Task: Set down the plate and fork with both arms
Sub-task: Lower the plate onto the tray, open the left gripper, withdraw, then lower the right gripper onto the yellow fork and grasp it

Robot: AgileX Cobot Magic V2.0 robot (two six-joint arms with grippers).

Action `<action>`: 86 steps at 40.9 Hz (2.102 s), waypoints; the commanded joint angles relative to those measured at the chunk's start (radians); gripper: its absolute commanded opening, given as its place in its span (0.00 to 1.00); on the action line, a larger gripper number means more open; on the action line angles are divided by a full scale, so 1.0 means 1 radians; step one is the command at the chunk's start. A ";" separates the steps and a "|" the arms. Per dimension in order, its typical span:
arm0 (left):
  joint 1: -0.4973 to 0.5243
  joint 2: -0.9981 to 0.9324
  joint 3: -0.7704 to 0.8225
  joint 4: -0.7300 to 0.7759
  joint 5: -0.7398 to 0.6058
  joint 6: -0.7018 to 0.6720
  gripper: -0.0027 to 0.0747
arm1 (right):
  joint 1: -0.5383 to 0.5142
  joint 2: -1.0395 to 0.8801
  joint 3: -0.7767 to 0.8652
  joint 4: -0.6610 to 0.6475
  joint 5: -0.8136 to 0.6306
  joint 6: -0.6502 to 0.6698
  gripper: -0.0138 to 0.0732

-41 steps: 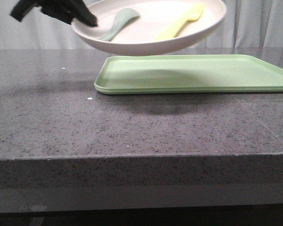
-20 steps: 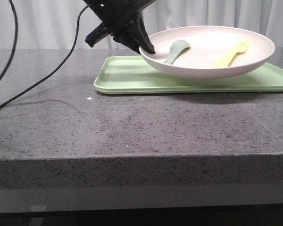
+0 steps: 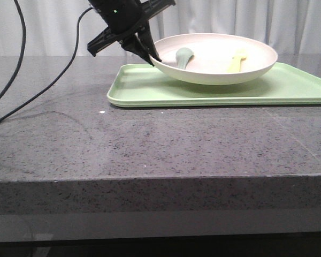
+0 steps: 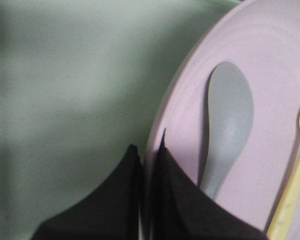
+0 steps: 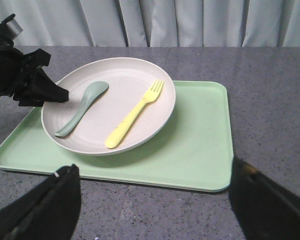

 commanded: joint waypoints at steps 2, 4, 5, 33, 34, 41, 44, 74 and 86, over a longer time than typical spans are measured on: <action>-0.006 -0.052 -0.035 -0.031 -0.068 -0.030 0.01 | -0.001 0.004 -0.038 0.007 -0.076 -0.007 0.88; -0.007 -0.041 -0.035 -0.031 -0.068 -0.030 0.01 | 0.000 0.004 -0.038 0.007 -0.077 -0.007 0.88; -0.007 -0.039 -0.035 -0.031 -0.068 -0.030 0.01 | 0.000 0.004 -0.038 0.007 -0.077 -0.007 0.88; -0.019 -0.053 -0.037 -0.024 -0.055 0.052 0.59 | 0.000 0.004 -0.038 0.007 -0.077 -0.007 0.88; -0.017 -0.061 -0.039 -0.019 -0.053 0.068 0.60 | 0.000 0.004 -0.038 0.007 -0.078 -0.007 0.88; -0.004 -0.158 -0.039 0.130 -0.039 0.100 0.59 | 0.000 0.004 -0.038 0.007 -0.079 -0.007 0.88; -0.004 -0.193 -0.039 0.219 -0.030 0.100 0.59 | 0.000 0.004 -0.038 0.007 -0.084 -0.007 0.88; 0.071 -0.618 0.431 0.579 -0.055 -0.010 0.01 | 0.000 0.004 -0.038 0.007 -0.084 -0.007 0.88; 0.223 -0.938 0.832 0.588 -0.213 0.044 0.01 | 0.000 0.004 -0.038 0.007 -0.084 -0.007 0.88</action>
